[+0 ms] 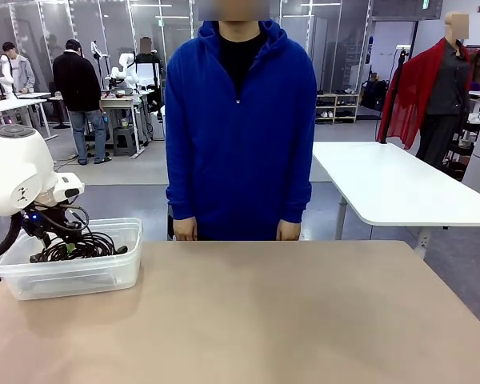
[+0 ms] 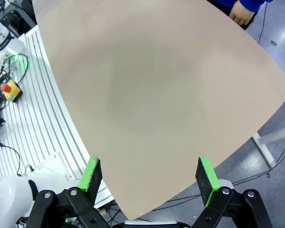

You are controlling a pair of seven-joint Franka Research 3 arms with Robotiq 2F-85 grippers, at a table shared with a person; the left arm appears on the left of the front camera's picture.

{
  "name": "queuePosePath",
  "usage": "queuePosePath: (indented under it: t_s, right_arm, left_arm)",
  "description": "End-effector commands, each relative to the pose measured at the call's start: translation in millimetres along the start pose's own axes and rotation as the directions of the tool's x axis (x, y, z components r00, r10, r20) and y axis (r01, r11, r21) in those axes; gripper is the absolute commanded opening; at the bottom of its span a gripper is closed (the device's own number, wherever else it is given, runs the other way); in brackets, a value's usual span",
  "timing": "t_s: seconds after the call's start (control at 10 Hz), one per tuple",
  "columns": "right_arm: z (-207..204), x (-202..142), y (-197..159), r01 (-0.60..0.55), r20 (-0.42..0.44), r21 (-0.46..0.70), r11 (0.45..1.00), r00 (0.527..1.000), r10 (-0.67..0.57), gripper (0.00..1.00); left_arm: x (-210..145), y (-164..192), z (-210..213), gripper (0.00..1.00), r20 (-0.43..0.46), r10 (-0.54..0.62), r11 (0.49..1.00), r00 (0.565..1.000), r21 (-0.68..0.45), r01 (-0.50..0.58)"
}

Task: Organize and store the cables.
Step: Place the USB Extension Cable into the Organizing box.

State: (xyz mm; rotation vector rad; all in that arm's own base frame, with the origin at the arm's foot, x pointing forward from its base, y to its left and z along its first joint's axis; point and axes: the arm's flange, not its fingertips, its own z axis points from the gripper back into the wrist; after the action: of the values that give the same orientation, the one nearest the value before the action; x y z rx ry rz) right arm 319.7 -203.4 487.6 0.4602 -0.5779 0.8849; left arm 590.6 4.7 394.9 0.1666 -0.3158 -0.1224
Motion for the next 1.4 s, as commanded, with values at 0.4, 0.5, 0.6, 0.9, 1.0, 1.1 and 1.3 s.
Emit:
queuePosePath:
  t_s: [0.4, 0.5, 0.6, 0.9, 1.0, 1.1, 1.3]
  right_arm:
    - [1.0, 0.0, -0.2, -0.018, 0.014, 0.006, 1.0, 1.0, 0.018, 1.0]
    - [1.0, 0.0, -0.2, -0.018, 0.014, 0.006, 1.0, 1.0, 0.018, 1.0]
    - [1.0, 0.0, -0.2, -0.018, 0.014, 0.006, 1.0, 1.0, 0.018, 1.0]
    - [1.0, 0.0, -0.2, -0.018, 0.014, 0.006, 1.0, 1.0, 0.018, 1.0]
    - [1.0, 0.0, -0.2, -0.018, 0.014, 0.006, 1.0, 1.0, 0.018, 1.0]
    - [1.0, 0.0, -0.2, -0.018, 0.014, 0.006, 1.0, 1.0, 0.018, 1.0]
    - [1.0, 0.0, -0.2, -0.018, 0.014, 0.006, 1.0, 1.0, 0.018, 1.0]
  left_arm:
    - [-7.0, -3.0, 37.4, 1.0, 0.063, 0.004, 1.0, 0.998, 0.007, -0.004]
    - [-8.8, -4.4, 41.8, 1.0, 0.072, 0.0, 1.0, 0.997, 0.011, -0.001]
    - [-11.0, -5.8, 46.5, 1.0, 0.077, 0.0, 1.0, 0.997, 0.008, -0.001]
    - [-4.0, -2.7, 48.7, 1.0, 0.07, -0.004, 1.0, 0.998, 0.003, 0.003]
    - [-4.0, -2.7, 48.7, 1.0, 0.07, -0.004, 1.0, 0.998, 0.003, 0.003]
    - [-4.0, -2.7, 48.7, 1.0, 0.07, -0.004, 1.0, 0.998, 0.003, 0.003]
    - [-4.0, -2.7, 48.7, 1.0, 0.07, -0.004, 1.0, 0.998, 0.003, 0.003]
